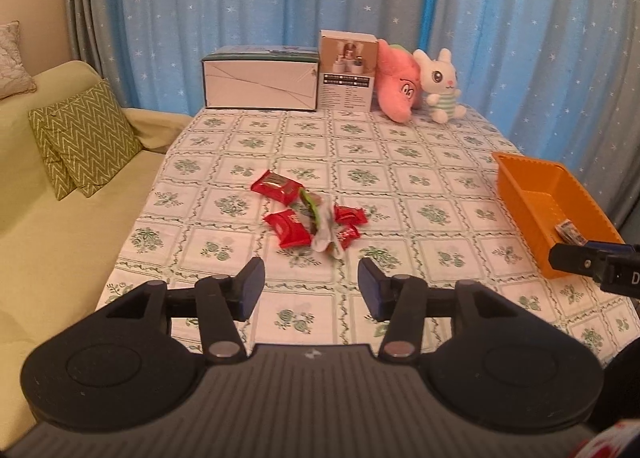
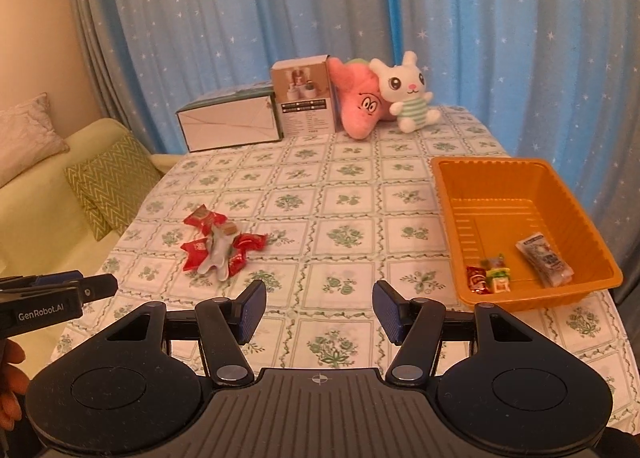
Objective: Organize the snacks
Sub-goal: 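Withdraw both tools from the tray toward the remaining snacks, then grasp a small red candy with the right gripper while the left grasps a red candy packet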
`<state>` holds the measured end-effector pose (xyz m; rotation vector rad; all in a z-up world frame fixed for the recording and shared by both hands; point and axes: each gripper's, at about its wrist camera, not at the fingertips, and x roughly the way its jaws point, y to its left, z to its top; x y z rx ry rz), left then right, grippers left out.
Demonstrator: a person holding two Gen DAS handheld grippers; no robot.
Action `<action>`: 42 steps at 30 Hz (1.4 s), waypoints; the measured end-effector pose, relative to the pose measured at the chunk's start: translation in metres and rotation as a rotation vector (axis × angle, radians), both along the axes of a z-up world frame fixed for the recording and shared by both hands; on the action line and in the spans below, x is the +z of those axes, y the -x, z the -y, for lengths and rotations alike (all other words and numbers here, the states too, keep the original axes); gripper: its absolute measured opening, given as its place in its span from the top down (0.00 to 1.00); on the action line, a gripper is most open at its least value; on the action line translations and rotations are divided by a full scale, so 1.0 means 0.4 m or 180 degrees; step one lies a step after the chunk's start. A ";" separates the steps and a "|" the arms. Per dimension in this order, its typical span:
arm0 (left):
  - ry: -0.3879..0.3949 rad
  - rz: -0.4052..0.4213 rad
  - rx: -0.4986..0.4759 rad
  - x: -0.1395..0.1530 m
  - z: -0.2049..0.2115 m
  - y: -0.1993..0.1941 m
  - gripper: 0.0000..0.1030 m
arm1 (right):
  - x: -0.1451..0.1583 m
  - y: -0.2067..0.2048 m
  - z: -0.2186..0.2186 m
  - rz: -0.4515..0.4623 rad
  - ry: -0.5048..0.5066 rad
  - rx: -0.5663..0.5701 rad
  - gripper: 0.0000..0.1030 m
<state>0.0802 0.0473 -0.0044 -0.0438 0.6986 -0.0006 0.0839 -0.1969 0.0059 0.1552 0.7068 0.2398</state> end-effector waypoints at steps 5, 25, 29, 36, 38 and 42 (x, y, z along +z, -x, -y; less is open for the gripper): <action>-0.0044 -0.0035 -0.0006 -0.010 -0.022 -0.030 0.52 | -0.016 -0.022 -0.022 -0.0023 -0.0005 0.0039 0.43; -0.0284 -0.0252 -0.0101 -0.132 -0.100 -0.244 0.50 | -0.157 -0.218 -0.162 -0.0176 -0.0053 0.0378 0.43; -0.0273 -0.0257 -0.0068 -0.168 -0.120 -0.289 0.50 | -0.199 -0.272 -0.198 -0.0220 -0.0074 0.0452 0.43; -0.0007 -0.0274 0.0023 -0.227 -0.164 -0.346 0.50 | -0.273 -0.358 -0.250 -0.0268 -0.0156 0.0564 0.44; 0.0031 -0.0297 -0.0002 -0.237 -0.168 -0.360 0.50 | -0.293 -0.380 -0.263 -0.0280 -0.0183 0.0574 0.50; 0.0056 -0.0323 -0.0033 -0.251 -0.168 -0.382 0.51 | -0.327 -0.419 -0.283 -0.0323 -0.0256 0.0577 0.57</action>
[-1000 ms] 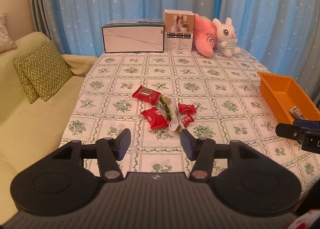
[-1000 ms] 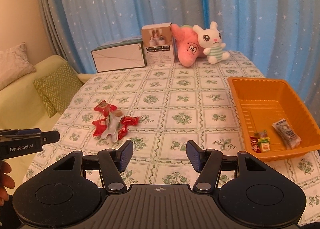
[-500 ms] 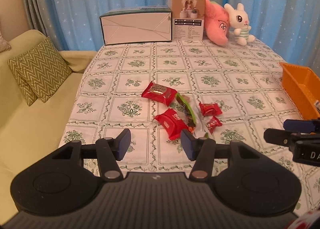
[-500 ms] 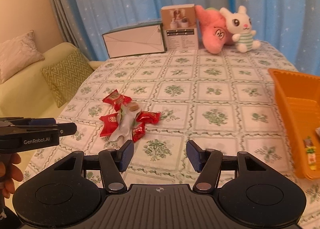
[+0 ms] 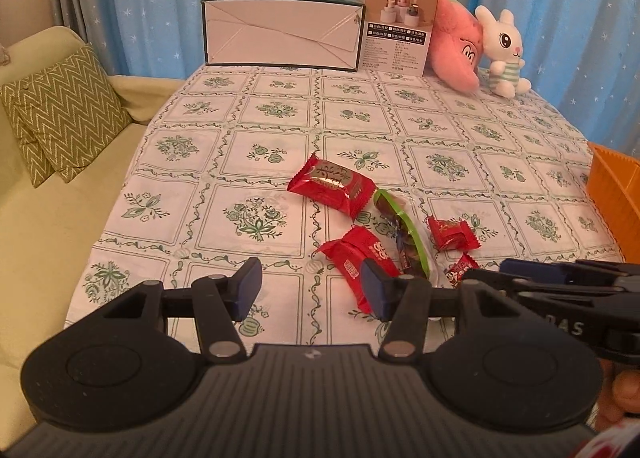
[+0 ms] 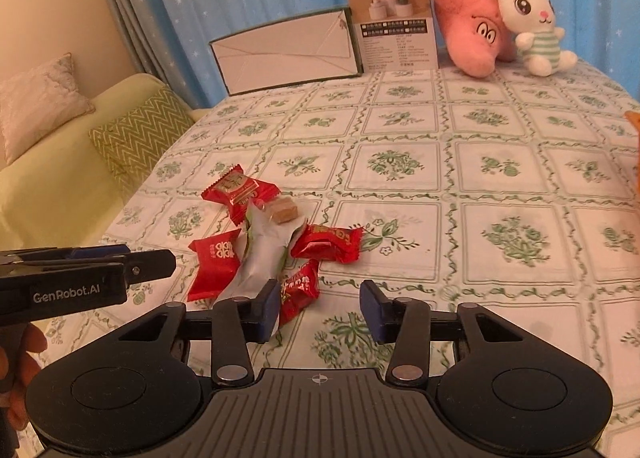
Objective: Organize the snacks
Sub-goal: 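Grasp a small red candy with the right gripper while the left grasps a red candy packet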
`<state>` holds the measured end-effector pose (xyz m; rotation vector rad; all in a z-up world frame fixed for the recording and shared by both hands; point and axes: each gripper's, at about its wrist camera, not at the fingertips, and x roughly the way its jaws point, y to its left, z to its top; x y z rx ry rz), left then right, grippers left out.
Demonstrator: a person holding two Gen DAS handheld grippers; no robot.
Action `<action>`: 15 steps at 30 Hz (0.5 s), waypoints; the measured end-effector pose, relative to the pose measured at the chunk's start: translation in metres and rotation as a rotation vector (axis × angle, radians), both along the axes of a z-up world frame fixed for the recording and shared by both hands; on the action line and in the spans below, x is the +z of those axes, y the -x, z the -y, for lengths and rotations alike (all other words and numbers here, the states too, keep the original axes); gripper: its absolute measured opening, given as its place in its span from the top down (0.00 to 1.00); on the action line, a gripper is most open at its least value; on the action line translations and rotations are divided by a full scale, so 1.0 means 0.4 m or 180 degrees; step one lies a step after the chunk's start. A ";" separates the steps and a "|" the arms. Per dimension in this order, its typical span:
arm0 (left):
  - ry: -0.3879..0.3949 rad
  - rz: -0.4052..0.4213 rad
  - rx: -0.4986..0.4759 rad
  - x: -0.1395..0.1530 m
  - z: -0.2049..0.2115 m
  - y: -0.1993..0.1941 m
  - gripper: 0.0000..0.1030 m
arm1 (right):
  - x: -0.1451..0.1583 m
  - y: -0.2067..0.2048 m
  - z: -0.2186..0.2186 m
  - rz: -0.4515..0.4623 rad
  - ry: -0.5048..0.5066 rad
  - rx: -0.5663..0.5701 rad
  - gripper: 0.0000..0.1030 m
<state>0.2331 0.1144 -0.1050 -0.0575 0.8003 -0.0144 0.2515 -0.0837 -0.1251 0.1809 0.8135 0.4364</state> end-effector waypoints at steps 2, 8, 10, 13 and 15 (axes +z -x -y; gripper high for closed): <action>0.0047 -0.0016 0.0000 -0.006 -0.002 -0.007 0.51 | -0.012 -0.013 -0.010 -0.0017 -0.0027 0.0008 0.58; 0.0085 -0.0074 -0.0054 -0.023 0.013 -0.019 0.51 | -0.026 -0.019 -0.044 0.0104 0.0145 0.0094 0.69; 0.0083 -0.0098 -0.0068 -0.029 0.019 -0.021 0.51 | -0.026 -0.019 -0.052 0.0122 0.0221 0.0144 0.77; 0.0115 -0.0108 -0.0060 -0.035 0.022 -0.023 0.51 | -0.022 -0.006 -0.048 0.0188 0.0300 0.0184 0.80; 0.0144 -0.0105 -0.0029 -0.038 0.025 -0.027 0.51 | -0.017 0.006 -0.032 0.0231 0.0363 0.0145 0.80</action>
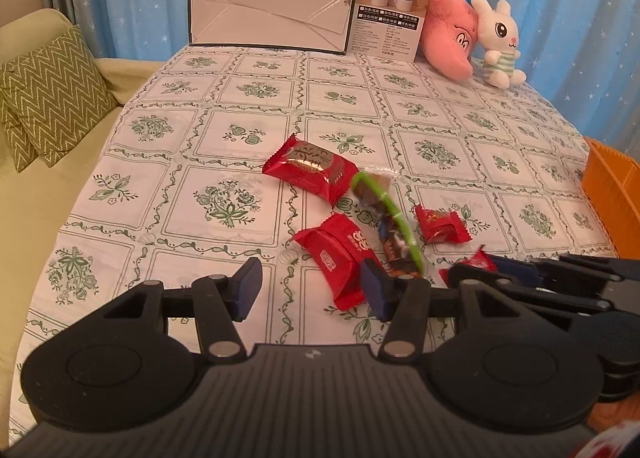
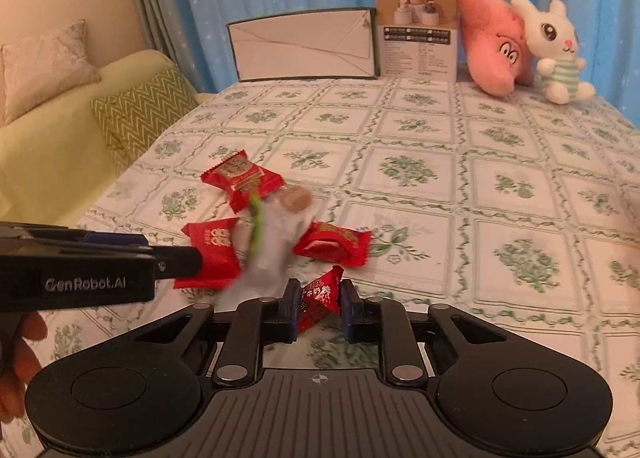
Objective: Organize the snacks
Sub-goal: 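Grasp a small red candy with the right gripper while the left grasps a red candy packet, then carry both red candies toward the orange tray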
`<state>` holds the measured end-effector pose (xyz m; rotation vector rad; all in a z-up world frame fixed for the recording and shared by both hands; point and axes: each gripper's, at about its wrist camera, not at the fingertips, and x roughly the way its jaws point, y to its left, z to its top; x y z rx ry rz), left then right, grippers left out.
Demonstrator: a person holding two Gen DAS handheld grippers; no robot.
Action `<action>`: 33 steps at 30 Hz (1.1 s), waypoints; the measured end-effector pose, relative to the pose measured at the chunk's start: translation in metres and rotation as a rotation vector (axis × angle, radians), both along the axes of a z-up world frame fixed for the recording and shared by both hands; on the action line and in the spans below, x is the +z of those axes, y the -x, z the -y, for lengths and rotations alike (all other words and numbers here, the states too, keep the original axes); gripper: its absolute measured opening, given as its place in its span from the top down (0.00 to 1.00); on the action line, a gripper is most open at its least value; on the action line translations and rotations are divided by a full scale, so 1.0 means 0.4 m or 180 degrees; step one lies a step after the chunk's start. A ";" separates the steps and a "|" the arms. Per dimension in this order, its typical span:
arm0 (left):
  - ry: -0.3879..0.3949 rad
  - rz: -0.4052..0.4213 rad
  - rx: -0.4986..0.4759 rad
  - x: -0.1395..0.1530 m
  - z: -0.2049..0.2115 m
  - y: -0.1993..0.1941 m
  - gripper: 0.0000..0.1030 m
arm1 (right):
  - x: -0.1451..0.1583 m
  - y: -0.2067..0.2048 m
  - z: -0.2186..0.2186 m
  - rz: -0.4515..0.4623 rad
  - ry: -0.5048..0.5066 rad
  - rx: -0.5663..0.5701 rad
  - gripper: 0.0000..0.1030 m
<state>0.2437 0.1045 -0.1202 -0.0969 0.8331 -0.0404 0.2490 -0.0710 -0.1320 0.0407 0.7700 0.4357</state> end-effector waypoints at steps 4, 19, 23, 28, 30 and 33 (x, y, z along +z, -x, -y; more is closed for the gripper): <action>0.0101 -0.0004 0.0052 -0.008 0.008 -0.017 0.52 | 0.007 0.017 0.065 0.0026 0.0039 -0.0230 0.81; -0.0101 -0.0005 0.0071 -0.041 0.059 -0.066 0.65 | 0.014 0.047 0.165 -0.0016 0.0043 -0.0424 0.81; -0.0139 -0.0021 0.0070 -0.039 0.056 -0.056 0.75 | 0.021 0.055 0.175 -0.0014 0.0031 -0.0440 0.81; -0.0122 -0.0039 0.0121 -0.027 0.055 -0.021 0.77 | 0.035 0.087 0.194 -0.0003 0.0038 -0.0467 0.81; -0.0154 -0.0029 0.0129 -0.018 0.058 -0.002 0.77 | 0.041 0.105 0.205 -0.0006 0.0038 -0.0486 0.81; -0.0198 0.0010 0.0106 0.004 0.070 0.025 0.77 | 0.053 0.136 0.224 -0.0008 0.0032 -0.0525 0.81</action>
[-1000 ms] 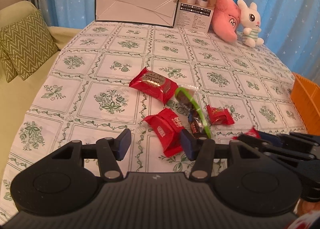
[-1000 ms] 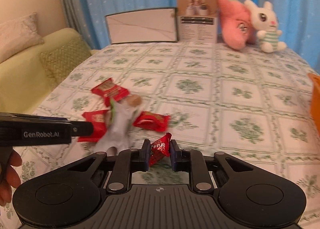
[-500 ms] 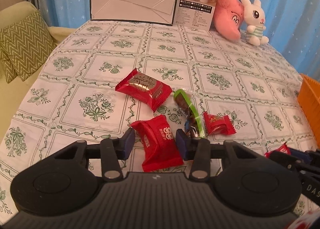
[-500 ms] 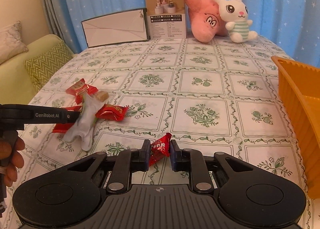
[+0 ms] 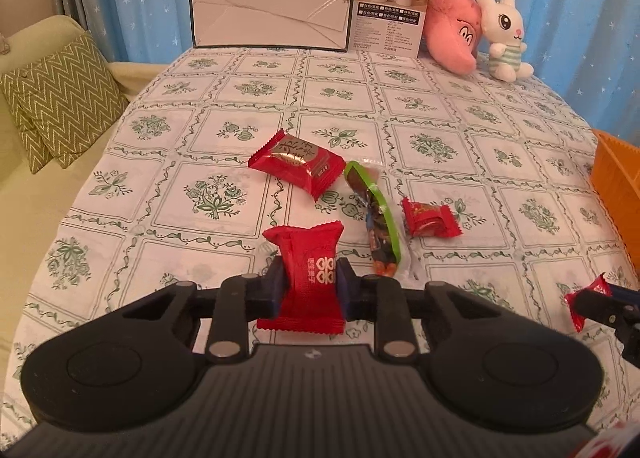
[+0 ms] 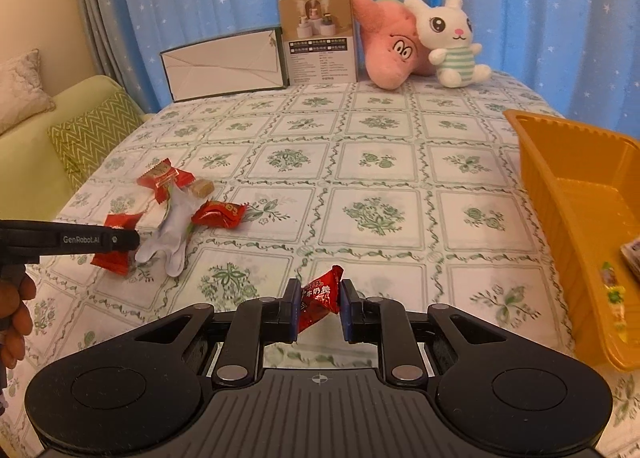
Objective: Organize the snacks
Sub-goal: 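Carry both red candies toward the orange tray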
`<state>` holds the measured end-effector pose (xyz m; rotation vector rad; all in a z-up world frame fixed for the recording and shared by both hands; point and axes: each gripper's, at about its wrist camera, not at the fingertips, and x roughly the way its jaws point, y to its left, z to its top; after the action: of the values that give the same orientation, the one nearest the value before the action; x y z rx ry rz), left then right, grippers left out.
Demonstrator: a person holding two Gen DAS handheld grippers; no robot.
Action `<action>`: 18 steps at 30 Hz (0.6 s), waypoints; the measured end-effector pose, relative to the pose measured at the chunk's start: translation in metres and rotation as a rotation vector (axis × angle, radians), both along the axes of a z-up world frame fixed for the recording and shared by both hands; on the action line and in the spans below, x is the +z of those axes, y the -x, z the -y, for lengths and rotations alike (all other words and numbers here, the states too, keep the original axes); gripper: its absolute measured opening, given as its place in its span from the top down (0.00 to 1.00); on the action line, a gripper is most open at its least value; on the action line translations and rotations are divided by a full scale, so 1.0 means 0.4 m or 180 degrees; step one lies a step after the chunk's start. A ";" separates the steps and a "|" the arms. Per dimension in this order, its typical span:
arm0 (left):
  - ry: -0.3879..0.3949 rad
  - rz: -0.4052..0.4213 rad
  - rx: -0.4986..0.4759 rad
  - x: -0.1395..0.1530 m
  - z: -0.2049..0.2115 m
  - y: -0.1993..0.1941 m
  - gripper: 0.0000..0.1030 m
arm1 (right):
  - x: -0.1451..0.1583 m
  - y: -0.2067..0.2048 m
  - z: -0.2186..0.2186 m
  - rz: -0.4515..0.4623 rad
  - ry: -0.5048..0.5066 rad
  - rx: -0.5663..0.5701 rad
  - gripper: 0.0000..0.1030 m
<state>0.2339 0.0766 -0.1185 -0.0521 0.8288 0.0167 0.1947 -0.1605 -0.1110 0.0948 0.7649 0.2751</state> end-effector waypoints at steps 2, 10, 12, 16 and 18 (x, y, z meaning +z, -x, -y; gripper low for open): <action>-0.0029 0.0042 -0.0017 0.019 0.015 0.024 0.77 | 0.010 0.024 0.014 0.0005 0.0005 -0.0021 0.81; 0.0114 0.0175 -0.0164 0.108 0.102 0.127 0.77 | 0.070 0.126 0.077 0.0097 -0.0012 -0.0166 0.81; 0.0161 0.0186 -0.0222 0.129 0.128 0.150 0.77 | 0.085 0.151 0.094 0.0126 -0.0023 -0.0210 0.81; 0.0251 0.0213 -0.0324 0.167 0.181 0.196 0.77 | 0.117 0.197 0.133 0.0180 -0.0046 -0.0311 0.81; 0.0265 0.0226 -0.0392 0.183 0.209 0.217 0.77 | 0.130 0.218 0.150 0.0204 -0.0058 -0.0352 0.81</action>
<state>0.1472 -0.0071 -0.0453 -0.0794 0.7603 -0.1351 0.1077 -0.2206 -0.0589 0.1443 0.6910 0.1790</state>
